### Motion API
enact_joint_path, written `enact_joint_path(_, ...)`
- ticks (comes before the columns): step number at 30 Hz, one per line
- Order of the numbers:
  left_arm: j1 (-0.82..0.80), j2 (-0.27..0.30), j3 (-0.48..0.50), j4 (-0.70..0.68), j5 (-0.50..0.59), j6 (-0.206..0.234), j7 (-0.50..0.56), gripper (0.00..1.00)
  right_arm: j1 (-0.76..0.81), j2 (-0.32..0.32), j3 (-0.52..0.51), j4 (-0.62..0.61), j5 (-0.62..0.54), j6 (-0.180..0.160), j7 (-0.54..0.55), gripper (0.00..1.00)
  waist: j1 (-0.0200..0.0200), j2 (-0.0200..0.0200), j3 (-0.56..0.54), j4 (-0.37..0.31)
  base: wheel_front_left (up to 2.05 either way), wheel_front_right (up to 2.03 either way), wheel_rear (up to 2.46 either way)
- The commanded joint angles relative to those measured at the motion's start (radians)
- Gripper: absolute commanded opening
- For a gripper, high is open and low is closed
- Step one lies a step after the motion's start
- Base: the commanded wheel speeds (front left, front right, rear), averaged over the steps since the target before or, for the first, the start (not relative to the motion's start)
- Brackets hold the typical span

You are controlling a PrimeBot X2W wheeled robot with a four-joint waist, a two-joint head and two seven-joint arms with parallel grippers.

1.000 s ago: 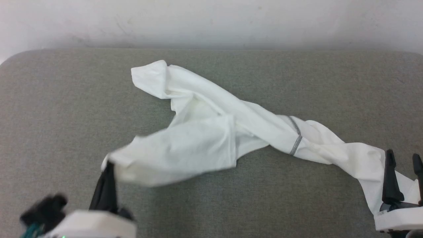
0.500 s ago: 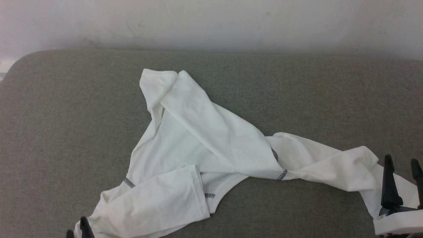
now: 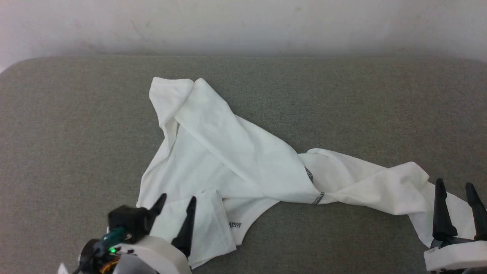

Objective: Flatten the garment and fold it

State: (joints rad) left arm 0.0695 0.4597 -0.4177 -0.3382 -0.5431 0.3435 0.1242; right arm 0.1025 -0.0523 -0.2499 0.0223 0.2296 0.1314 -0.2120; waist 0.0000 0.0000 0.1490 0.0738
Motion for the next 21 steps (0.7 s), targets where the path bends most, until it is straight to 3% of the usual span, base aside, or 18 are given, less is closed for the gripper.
enact_joint_path(1, -0.036, 0.004, -0.037, 0.027, 0.019, -0.015, 0.038, 1.0, -0.01, 0.002, 0.006, 0.003, 0.003, -0.001, -0.001, 1.0, 0.0, 0.0, 0.01, -0.01, 0.0, 0.0, 0.0)
enact_joint_path(8, -0.125, -0.026, -0.183, 0.178, 0.087, -0.059, 0.153, 1.0, -0.014, 0.002, 0.011, 0.013, 0.007, -0.001, -0.008, 1.0, 0.0, 0.0, 0.025, -0.029, 0.0, 0.0, 0.0)
enact_joint_path(21, -0.206, -0.118, -0.197, 0.371, 0.084, -0.065, 0.088, 1.0, -0.025, 0.002, 0.008, 0.017, 0.006, -0.001, -0.011, 1.0, 0.0, 0.0, 0.039, -0.034, 0.0, 0.0, 0.0)
